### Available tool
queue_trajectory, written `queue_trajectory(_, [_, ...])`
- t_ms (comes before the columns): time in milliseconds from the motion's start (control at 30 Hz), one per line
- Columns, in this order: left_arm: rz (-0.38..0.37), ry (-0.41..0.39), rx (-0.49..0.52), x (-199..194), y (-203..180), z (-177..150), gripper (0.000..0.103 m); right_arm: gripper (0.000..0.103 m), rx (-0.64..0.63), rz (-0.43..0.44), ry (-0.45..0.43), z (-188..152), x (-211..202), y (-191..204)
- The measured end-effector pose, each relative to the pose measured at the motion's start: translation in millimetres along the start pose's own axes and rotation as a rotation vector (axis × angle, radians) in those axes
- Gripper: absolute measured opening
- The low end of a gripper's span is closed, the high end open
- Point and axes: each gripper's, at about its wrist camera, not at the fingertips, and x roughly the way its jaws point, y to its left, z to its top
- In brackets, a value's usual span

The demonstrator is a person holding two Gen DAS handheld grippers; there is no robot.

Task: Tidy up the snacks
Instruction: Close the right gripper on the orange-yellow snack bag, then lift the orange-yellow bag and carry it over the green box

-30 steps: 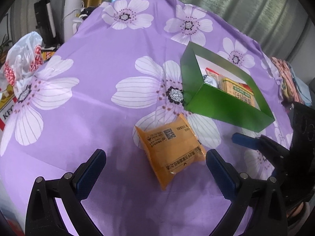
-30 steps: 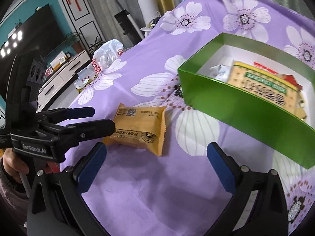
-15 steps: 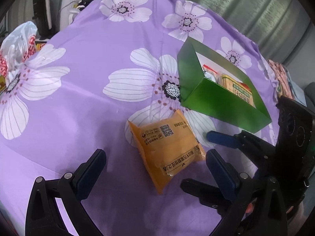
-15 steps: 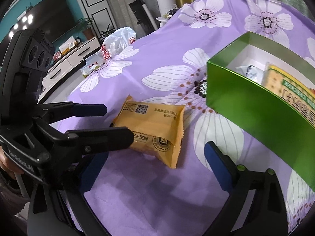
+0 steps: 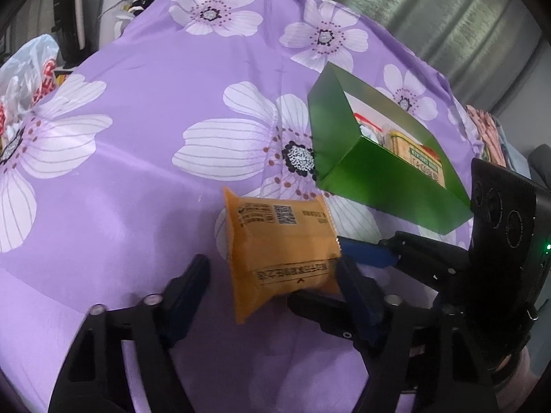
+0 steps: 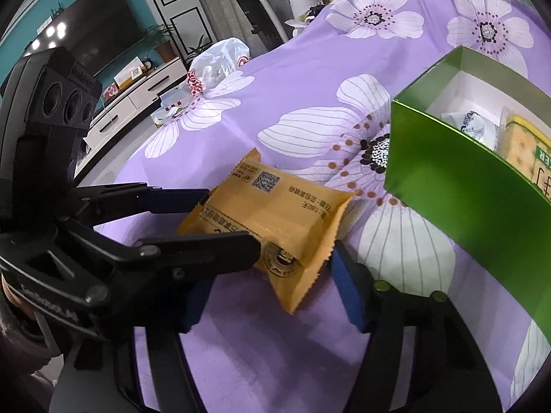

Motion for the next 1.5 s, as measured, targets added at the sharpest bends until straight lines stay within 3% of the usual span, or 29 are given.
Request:
queue_trajectory(333, [-0.046,-0.004,0.036,1.5,-2.3,1.3,0.049,0.040,0.009,-0.011,0.011,0.2,-0.1,-1.1])
queue_trajectory(800, [-0.057,-0.010,0.072,-5.5,-18.9,-3.3,0.049,0.038,0.046,-0.026,-0.025,-9.1,-14.0,0.5])
queue_trajectory(1500, [-0.102,-0.035,0.212,-27.9,-97.6,-15.5,0.049,0.038,0.118,-0.116,-0.137,-44.0,-88.8,-1.8])
